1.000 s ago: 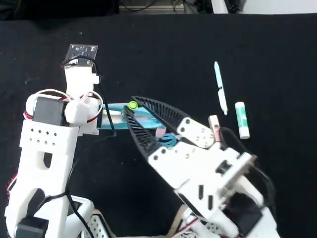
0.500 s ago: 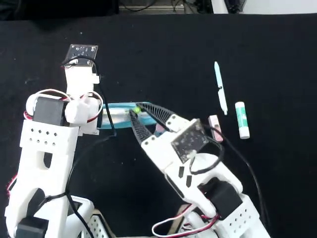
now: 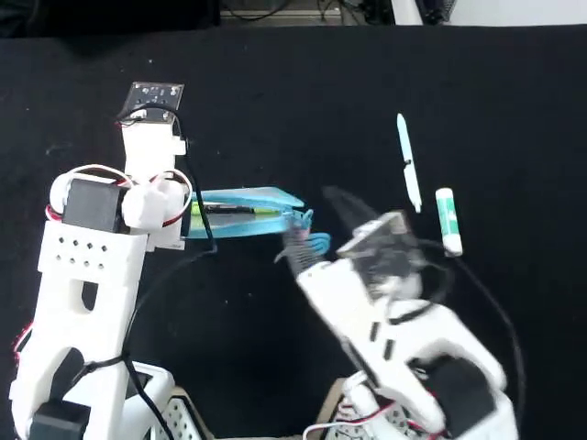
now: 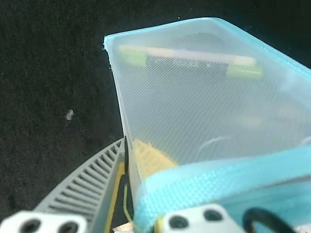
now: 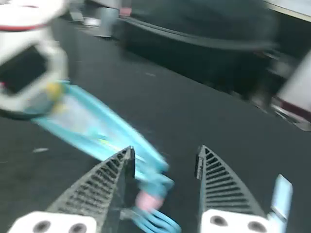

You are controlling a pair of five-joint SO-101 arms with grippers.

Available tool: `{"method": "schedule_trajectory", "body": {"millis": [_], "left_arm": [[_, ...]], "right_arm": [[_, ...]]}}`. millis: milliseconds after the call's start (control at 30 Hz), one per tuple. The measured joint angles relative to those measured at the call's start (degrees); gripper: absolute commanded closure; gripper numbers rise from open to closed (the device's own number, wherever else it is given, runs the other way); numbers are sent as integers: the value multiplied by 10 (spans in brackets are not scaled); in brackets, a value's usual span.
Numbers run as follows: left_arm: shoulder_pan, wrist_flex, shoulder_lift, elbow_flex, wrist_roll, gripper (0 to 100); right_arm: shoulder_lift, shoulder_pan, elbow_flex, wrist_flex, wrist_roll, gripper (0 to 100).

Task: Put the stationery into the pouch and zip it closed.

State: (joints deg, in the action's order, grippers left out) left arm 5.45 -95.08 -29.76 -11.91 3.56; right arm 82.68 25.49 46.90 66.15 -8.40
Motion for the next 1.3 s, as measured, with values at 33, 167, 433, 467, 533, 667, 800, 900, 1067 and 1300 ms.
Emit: {"method": "schedule_trajectory", "body": {"millis": [33,167,433,467,533,667,800,900,1067,1300], "left_arm": [[0,0,0,-1,-1,970],[0,0,0,-1,-1,970],[0,0,0,-1,-1,970],[0,0,0,-1,-1,970],[0,0,0,-1,-1,970],[0,0,0,-1,-1,970],[0,0,0,-1,-1,970],[0,0,0,-1,-1,970],[0,0,0,-1,-1,970],[0,0,0,-1,-1,970]], "right_arm": [[0,-34,-6,14,0,805],[-5,-176,-4,30,0,804],[-166,-351,42,30,-40,804],[-194,-366,42,30,-47,804],[-264,-392,42,30,-61,804],[-391,-444,25,30,-92,804],[-518,-472,-25,30,-101,804],[-600,-473,-64,30,-103,804],[-702,-465,-114,30,-103,804],[-789,-432,-130,-14,-103,804]]}}
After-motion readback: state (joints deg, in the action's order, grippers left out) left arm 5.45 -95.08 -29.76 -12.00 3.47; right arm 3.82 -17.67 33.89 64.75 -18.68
